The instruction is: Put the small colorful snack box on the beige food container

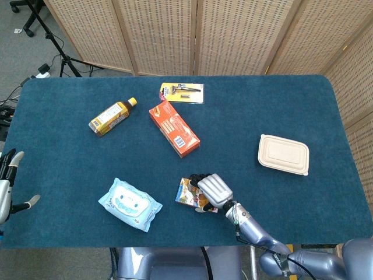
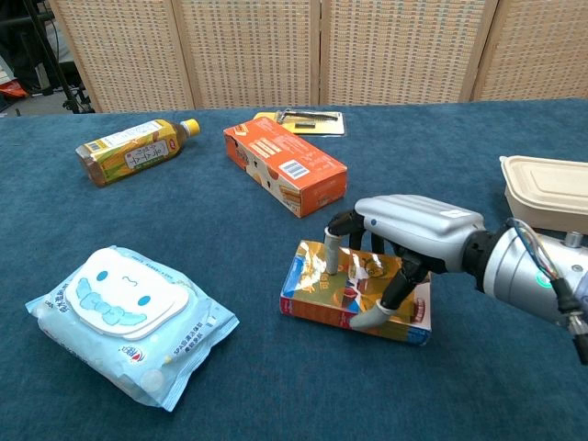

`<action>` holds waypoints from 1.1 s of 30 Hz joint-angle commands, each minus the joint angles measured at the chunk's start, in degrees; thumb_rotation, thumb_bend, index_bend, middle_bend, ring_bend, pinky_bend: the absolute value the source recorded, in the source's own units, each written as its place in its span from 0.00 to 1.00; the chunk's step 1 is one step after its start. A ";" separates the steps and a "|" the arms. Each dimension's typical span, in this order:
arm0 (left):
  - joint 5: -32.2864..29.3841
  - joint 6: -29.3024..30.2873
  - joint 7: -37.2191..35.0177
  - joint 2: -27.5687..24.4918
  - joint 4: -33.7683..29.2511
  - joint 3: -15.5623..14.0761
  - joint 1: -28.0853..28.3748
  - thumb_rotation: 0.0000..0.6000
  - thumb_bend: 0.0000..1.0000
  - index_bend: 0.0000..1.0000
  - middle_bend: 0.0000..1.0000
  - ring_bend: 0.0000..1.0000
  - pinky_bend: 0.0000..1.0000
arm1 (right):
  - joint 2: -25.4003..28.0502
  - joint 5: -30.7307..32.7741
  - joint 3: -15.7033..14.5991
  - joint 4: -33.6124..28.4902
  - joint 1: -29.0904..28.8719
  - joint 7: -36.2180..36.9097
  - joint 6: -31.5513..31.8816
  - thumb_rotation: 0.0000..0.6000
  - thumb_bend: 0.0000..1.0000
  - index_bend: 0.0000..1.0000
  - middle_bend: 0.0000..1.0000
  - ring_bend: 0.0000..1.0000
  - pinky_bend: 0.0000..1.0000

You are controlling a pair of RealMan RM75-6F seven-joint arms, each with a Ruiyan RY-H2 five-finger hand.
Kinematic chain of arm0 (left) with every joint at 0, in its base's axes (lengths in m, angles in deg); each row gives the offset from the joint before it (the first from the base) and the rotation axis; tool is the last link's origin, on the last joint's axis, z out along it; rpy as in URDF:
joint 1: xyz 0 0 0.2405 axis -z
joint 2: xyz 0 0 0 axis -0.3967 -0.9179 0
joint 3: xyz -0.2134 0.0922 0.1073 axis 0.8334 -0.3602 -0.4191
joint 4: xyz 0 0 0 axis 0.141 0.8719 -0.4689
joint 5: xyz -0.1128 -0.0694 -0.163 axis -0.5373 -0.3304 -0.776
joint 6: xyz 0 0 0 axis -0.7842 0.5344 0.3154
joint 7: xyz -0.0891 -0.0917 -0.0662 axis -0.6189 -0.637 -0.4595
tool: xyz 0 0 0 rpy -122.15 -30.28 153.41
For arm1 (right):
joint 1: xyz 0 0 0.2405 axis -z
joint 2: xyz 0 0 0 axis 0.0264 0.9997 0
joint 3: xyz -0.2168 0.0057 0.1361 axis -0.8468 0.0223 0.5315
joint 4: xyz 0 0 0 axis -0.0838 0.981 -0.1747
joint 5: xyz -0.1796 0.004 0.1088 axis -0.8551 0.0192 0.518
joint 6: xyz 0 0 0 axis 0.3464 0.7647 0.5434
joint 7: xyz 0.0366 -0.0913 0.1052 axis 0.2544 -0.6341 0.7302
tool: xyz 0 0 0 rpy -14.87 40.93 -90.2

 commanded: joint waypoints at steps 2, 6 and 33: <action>-0.57 -0.71 0.57 0.26 0.21 0.09 0.38 1.00 0.00 0.00 0.00 0.00 0.00 | 0.90 -5.43 0.09 1.63 -0.22 6.90 4.18 1.00 0.41 0.56 0.64 0.62 0.58; -1.33 -1.41 1.08 0.59 0.44 0.30 0.79 1.00 0.00 0.00 0.00 0.00 0.00 | 4.82 -6.99 2.62 -0.40 -1.42 8.46 5.99 1.00 0.43 0.56 0.64 0.62 0.58; -1.44 -1.83 7.24 5.01 2.27 0.97 3.34 1.00 0.00 0.00 0.00 0.00 0.00 | 15.40 0.74 6.27 44.31 -12.87 27.09 -20.32 1.00 0.59 0.56 0.64 0.60 0.58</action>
